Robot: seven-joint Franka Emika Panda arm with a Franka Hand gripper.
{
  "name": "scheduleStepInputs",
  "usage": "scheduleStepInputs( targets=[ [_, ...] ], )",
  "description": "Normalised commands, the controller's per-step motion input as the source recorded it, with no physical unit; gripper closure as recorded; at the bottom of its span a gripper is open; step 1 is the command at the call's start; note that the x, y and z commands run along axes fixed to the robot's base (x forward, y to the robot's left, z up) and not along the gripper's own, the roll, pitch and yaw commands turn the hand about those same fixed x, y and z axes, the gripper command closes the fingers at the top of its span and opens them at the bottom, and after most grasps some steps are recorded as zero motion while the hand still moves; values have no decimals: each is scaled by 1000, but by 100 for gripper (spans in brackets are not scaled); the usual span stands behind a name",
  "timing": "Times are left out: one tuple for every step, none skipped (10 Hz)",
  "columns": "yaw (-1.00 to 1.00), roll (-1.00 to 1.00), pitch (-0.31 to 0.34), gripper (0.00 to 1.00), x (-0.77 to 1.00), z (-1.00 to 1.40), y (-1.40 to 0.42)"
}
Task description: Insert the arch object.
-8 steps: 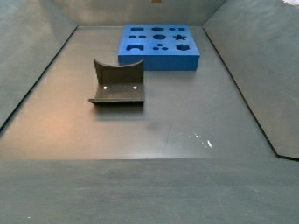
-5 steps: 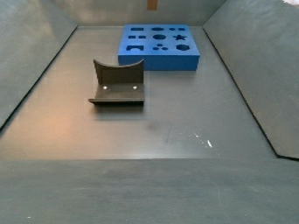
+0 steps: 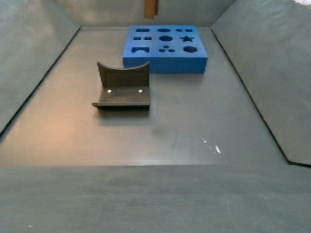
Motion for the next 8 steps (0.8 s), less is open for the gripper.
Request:
scheduleStepInputs(
  targets=[
    [-951, 71, 0, 100, 71, -86, 69],
    [-946, 74, 0, 100, 69, -97, 71],
    [-940, 79, 0, 100, 69, -97, 71],
    [-937, 80, 0, 100, 69, -103, 71],
    [-940, 71, 0, 100, 77, -89, 71],
    [-917, 44, -10, 100, 180, -40, 94],
    [-723, 21, 0, 100, 446, -3, 246],
    [-560, 20, 0, 100, 631, -11, 343]
  ],
)
